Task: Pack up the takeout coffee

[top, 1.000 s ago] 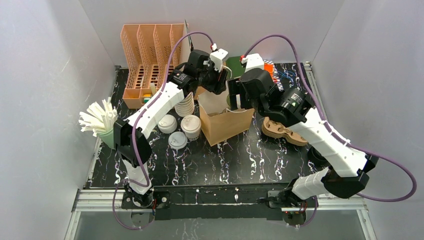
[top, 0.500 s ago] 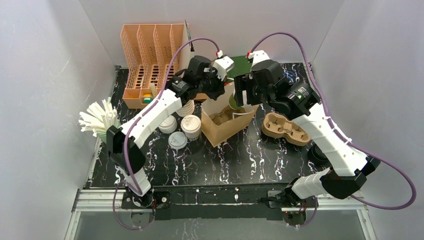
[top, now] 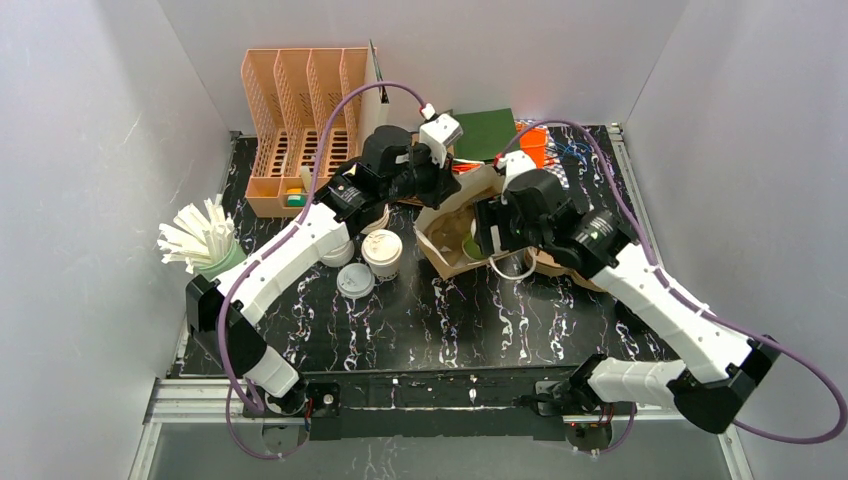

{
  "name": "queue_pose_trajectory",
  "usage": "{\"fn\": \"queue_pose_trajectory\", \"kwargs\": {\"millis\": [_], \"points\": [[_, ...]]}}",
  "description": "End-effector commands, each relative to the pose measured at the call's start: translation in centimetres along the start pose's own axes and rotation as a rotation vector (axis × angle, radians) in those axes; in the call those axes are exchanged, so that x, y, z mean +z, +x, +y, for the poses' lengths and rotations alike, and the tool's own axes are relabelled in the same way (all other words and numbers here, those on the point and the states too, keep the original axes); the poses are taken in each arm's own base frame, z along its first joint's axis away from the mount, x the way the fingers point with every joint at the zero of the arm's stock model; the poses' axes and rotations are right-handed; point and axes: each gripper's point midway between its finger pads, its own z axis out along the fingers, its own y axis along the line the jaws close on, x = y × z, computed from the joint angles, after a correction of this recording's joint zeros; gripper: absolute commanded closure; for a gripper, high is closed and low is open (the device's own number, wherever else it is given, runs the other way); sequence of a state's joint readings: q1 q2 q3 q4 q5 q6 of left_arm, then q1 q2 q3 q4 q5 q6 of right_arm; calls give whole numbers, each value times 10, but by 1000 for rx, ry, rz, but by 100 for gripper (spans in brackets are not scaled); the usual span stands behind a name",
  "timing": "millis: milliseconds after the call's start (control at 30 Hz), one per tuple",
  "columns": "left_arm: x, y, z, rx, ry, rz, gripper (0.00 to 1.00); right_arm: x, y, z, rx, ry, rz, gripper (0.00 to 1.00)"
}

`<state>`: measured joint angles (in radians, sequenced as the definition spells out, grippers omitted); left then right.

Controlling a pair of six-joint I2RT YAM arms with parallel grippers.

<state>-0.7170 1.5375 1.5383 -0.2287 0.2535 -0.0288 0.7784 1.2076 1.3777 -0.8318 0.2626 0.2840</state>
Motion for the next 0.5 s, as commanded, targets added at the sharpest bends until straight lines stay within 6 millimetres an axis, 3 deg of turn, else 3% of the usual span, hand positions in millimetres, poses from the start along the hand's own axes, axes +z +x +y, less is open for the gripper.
{"fn": "queue_pose_trajectory", "kwargs": {"millis": [0, 133, 233, 467], "points": [[-12, -26, -18, -73, 39, -95, 100, -4, -24, -10, 31, 25, -208, 72], [-9, -18, -27, -121, 55, -77, 100, 7, -17, -24, 51, 100, -236, 74], [-8, -11, -29, -163, 55, -64, 100, 11, -24, -31, 113, 137, -311, 74], [-10, 5, -33, -216, 64, -26, 100, 20, -52, -12, 137, 74, -346, 74]]}}
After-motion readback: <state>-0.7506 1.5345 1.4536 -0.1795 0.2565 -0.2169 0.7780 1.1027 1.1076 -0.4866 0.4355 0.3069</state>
